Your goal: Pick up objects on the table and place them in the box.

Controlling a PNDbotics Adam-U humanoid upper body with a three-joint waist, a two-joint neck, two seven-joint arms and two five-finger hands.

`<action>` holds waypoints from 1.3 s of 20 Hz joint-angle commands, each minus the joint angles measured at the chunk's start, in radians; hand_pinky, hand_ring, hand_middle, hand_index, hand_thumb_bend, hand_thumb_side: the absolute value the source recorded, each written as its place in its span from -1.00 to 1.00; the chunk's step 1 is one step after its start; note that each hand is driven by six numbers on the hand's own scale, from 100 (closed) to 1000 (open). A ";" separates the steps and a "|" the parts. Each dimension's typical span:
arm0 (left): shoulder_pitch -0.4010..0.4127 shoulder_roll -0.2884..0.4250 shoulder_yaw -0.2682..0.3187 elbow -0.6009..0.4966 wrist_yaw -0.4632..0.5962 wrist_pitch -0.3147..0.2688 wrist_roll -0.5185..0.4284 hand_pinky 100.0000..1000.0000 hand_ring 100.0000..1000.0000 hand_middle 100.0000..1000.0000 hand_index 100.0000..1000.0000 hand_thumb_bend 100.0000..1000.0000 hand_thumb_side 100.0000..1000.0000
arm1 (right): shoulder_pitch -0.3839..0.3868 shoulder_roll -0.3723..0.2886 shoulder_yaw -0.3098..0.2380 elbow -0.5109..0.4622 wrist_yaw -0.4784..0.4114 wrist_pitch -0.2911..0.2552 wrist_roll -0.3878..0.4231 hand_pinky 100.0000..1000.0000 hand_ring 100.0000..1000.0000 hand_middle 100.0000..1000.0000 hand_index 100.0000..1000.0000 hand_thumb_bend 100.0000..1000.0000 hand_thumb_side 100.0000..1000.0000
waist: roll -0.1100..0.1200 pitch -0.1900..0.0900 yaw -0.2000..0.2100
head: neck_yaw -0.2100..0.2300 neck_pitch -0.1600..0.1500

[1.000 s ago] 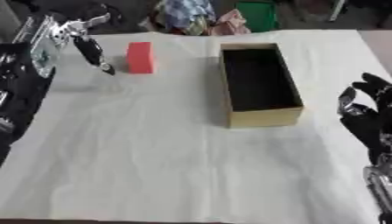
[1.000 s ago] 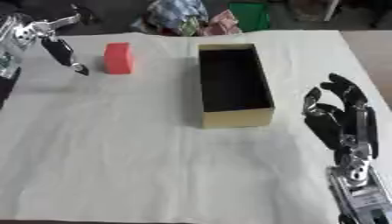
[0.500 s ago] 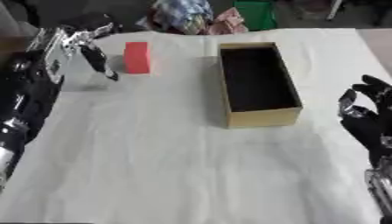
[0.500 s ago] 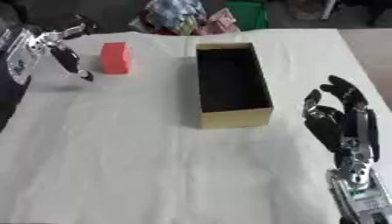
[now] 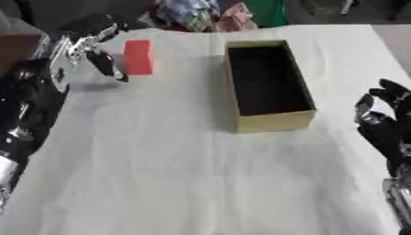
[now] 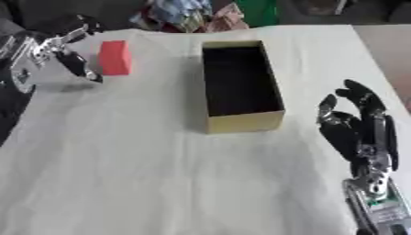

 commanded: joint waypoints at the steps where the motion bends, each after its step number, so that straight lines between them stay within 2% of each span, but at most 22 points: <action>1: -0.015 0.014 0.014 -0.008 -0.008 0.003 0.021 0.54 0.52 0.52 0.81 0.47 -0.90 | -0.017 -0.009 -0.002 -0.012 -0.008 -0.003 0.001 0.23 0.83 0.31 0.60 -1.00 -1.00 | 0.001 -0.016 -0.001 | -0.001 -0.013; 8: -0.005 0.005 0.016 -0.001 -0.017 0.016 0.057 0.51 0.46 0.44 0.76 0.31 -0.84 | -0.021 -0.009 -0.004 -0.013 -0.014 -0.004 -0.002 0.23 0.83 0.31 0.60 -1.00 -1.00 | 0.000 -0.001 -0.013 | -0.003 -0.022; 16: 0.000 0.001 0.014 0.001 -0.037 0.033 0.096 0.47 0.38 0.26 0.62 -0.02 -0.81 | -0.022 -0.008 -0.005 -0.013 -0.017 -0.005 -0.002 0.23 0.83 0.31 0.60 -1.00 -1.00 | 0.000 0.003 -0.015 | -0.005 -0.028; 17: 0.001 0.001 0.014 0.001 -0.040 0.034 0.100 0.46 0.34 0.14 0.55 -0.15 -0.82 | -0.022 -0.008 -0.005 -0.012 -0.017 -0.005 -0.002 0.23 0.83 0.31 0.60 -1.00 -1.00 | -0.001 0.003 -0.015 | -0.005 -0.028; 20: 0.002 0.000 0.013 0.001 -0.046 0.039 0.107 0.45 0.30 -0.05 0.45 -0.28 -0.84 | -0.022 -0.007 -0.006 -0.012 -0.017 -0.005 -0.002 0.23 0.83 0.31 0.60 -1.00 -1.00 | -0.001 0.002 -0.015 | -0.005 -0.029; 26: 0.003 0.004 0.015 -0.014 -0.049 0.050 0.160 0.40 0.18 -0.24 0.28 -0.42 -0.88 | -0.021 -0.006 -0.007 -0.011 -0.016 -0.004 -0.003 0.23 0.83 0.31 0.60 -1.00 -1.00 | -0.002 -0.004 -0.011 | -0.006 -0.026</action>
